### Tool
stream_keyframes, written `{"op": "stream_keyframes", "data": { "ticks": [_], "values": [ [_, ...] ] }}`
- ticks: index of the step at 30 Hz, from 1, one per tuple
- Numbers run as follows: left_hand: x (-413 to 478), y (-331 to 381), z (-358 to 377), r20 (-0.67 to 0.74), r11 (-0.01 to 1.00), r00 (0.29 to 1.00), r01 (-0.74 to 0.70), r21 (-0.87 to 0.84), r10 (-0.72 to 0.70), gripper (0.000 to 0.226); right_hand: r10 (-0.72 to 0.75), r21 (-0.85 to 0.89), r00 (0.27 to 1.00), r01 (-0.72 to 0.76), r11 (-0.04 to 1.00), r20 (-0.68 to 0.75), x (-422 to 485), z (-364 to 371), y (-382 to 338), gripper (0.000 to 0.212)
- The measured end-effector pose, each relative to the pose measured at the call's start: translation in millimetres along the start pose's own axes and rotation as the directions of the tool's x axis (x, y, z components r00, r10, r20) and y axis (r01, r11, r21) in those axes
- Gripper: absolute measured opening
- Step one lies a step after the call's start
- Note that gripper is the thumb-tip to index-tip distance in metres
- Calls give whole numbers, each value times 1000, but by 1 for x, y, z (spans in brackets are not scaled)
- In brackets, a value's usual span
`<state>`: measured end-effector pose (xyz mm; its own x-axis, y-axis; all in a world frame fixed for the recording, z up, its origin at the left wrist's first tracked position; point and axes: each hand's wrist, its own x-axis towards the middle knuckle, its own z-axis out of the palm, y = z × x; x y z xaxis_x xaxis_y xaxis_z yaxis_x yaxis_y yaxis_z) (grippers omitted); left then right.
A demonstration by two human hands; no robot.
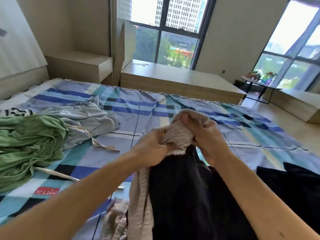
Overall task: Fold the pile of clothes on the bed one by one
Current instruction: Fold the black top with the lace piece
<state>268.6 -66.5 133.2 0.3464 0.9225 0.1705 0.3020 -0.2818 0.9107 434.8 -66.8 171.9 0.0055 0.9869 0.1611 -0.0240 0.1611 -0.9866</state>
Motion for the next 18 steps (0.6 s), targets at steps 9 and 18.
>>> {"op": "stream_keyframes", "data": {
  "ticks": [9, 18],
  "values": [
    [66, 162, -137, -142, 975, 965, -222, 0, 220, 24, -481, -395, 875, 422, 816, -59, 62, -11, -137, 46],
    [65, 222, -199, -232, 963, 941, -264, -56, 245, 45, -268, -375, 853, 452, 810, 449, 80, 10, -154, 27]
  ]
}}
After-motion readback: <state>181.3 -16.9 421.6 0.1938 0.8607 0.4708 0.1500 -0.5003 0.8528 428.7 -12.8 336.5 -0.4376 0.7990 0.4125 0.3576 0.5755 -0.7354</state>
